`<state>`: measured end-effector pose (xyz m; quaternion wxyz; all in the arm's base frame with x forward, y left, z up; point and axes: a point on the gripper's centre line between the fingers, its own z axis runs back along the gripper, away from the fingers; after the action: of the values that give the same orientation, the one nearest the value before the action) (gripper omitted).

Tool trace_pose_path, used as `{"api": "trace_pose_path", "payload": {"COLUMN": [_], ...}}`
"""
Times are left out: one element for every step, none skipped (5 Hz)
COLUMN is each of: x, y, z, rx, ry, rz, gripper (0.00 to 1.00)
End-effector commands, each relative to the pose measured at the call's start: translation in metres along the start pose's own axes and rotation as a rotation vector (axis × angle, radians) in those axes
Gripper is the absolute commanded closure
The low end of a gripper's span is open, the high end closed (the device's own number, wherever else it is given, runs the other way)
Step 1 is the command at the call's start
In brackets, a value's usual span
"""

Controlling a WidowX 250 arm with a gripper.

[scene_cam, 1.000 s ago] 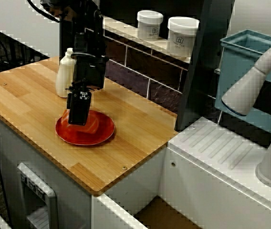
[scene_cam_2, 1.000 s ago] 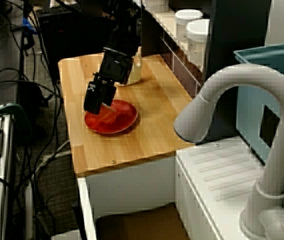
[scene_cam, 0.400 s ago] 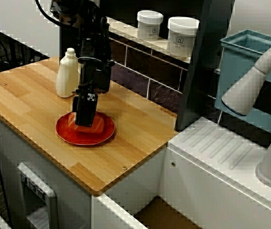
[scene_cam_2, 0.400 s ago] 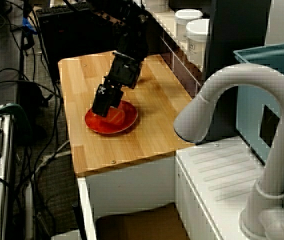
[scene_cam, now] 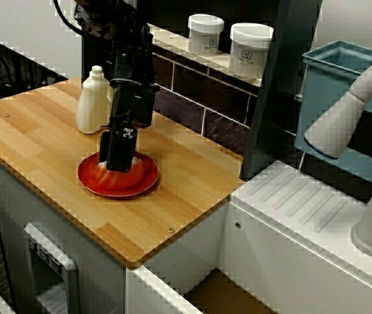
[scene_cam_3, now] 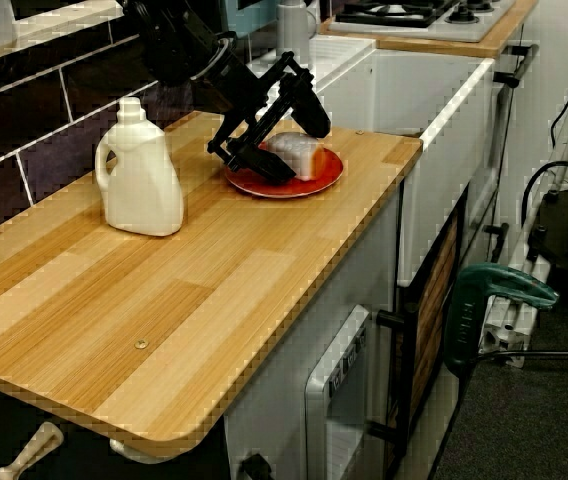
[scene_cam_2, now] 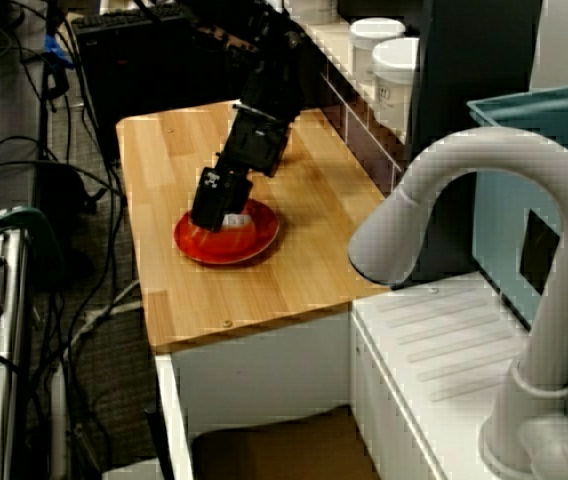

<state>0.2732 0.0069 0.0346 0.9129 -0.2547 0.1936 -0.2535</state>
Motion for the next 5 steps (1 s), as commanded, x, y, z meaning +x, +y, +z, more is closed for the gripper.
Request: {"api": "trace_pose_path", "payload": {"x": [0.002,0.001,-0.002,-0.004,-0.007], "y": [0.002,0.002,-0.003,-0.007,-0.01], "z": [0.01,0.012,0.015,0.018,0.021], "rx": [0.023,0.02,0.035,0.136,0.23], "ry": [-0.02,-0.025,-0.046,-0.104,-0.162], "rz": [0.005,0.005,-0.022,-0.015,0.0], "gripper": [0.0,0.0,0.0,0.0,0.0]}}
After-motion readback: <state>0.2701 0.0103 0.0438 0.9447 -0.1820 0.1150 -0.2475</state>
